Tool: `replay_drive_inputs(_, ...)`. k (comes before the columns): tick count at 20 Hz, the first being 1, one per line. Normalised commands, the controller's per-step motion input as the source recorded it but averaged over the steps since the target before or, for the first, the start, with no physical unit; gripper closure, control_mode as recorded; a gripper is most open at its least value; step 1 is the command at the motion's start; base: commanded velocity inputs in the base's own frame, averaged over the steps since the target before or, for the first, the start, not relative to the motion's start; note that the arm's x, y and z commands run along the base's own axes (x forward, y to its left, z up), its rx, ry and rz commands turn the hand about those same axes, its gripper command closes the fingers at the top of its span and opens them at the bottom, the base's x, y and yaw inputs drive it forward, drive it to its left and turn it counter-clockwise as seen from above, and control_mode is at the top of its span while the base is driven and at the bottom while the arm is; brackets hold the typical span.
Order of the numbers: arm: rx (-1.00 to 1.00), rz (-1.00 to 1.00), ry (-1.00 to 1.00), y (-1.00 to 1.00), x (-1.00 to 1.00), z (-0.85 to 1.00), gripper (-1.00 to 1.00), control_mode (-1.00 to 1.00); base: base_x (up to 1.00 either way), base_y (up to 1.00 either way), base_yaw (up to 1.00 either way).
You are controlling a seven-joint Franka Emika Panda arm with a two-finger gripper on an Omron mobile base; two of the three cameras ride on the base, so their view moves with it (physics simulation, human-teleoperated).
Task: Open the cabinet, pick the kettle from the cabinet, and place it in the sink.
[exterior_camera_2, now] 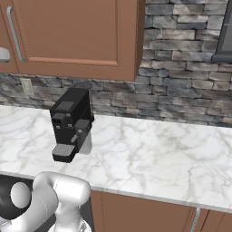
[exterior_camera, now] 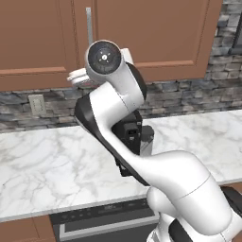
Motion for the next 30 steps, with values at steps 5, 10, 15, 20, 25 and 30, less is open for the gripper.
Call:
replay_drive_inputs(5, -0.1, 0.09, -0.21, -0.01, 0.16, 0.01, -1.0, -1.0, 0.0, 0.0, 0.0)
replay_drive_inputs(10, -0.03, 0.01, -0.06, -0.01, 0.36, 0.05, -1.0, -1.0, 0.0, 0.0, 0.0)
replay_drive_inputs(15, -0.05, 0.0, 0.0, -0.06, 0.36, 0.05, -1.0, -1.0, 0.0, 0.0, 0.0)
replay_drive_inputs(20, 0.0, 0.0, 0.0, 0.07, 0.47, 0.09, -1.0, -1.0, 0.0, 0.0, 0.0)
replay_drive_inputs(25, 0.0, 0.0, 0.0, 0.08, 0.43, 0.03, -1.0, -1.0, 0.0, 0.0, 0.0)
replay_drive_inputs(30, 0.0, -0.01, -0.01, 0.12, 0.42, -0.04, -1.0, -1.0, 0.0, 0.0, 0.0)
